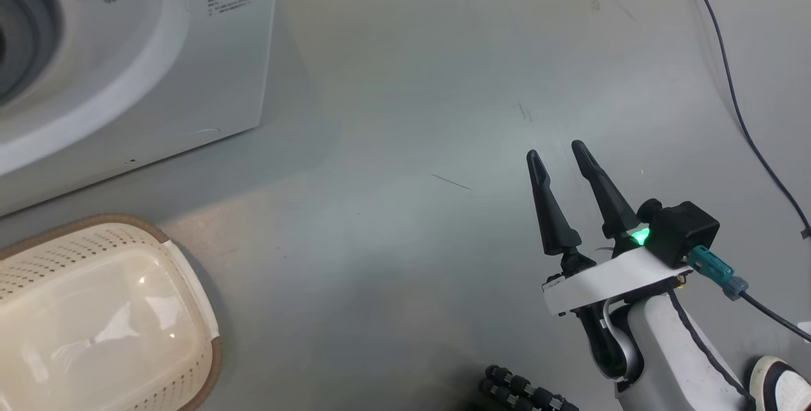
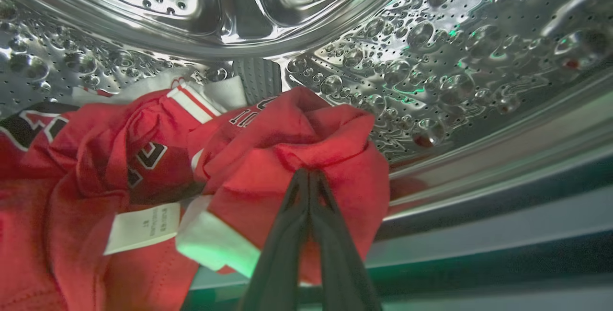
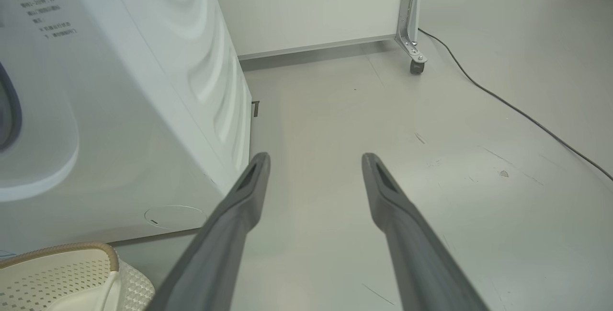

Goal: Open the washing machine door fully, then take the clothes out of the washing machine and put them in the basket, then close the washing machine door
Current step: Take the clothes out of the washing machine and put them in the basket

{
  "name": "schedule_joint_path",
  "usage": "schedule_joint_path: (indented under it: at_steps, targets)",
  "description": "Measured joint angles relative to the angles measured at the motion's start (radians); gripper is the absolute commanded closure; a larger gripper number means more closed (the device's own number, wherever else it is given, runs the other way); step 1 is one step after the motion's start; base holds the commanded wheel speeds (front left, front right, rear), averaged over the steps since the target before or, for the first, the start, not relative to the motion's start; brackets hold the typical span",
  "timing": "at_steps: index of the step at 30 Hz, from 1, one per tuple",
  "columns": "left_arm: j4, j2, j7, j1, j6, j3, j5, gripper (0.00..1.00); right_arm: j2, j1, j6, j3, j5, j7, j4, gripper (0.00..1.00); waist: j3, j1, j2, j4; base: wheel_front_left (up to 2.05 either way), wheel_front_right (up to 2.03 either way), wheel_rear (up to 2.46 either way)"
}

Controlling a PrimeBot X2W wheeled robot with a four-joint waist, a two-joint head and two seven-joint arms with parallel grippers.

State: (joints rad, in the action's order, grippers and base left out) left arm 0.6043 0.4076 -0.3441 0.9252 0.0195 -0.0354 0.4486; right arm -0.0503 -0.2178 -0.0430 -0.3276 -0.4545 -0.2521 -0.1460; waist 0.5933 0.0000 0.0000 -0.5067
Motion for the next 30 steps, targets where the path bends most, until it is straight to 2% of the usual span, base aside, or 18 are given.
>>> schedule_joint_path:
  at_steps: [9,16,18,30]
  targets:
    - [0.031,-0.055,0.093,-0.008,0.048,-0.017,0.017,1.00,0.000,-0.001,-0.008,0.026,0.026,0.000,-0.011,0.00,-0.049,0.0000,0.0000,0.043,0.00,0.00,0.00]
    - [0.048,-0.098,0.155,-0.069,0.068,-0.042,0.018,1.00,-0.017,-0.001,-0.009,0.043,0.037,0.000,-0.023,0.00,-0.093,0.0000,0.0000,0.083,0.00,0.00,0.00]
    - [0.048,-0.105,0.193,-0.101,0.080,-0.089,-0.004,1.00,-0.026,0.000,-0.012,0.049,0.043,0.000,-0.028,0.00,-0.117,0.0000,0.0000,0.108,0.00,0.00,0.00]
    - [0.035,-0.179,0.324,-0.226,0.092,-0.137,-0.001,1.00,-0.057,0.027,-0.017,0.054,0.061,0.000,-0.057,0.00,-0.220,0.0000,0.0000,0.222,0.00,0.00,0.00]
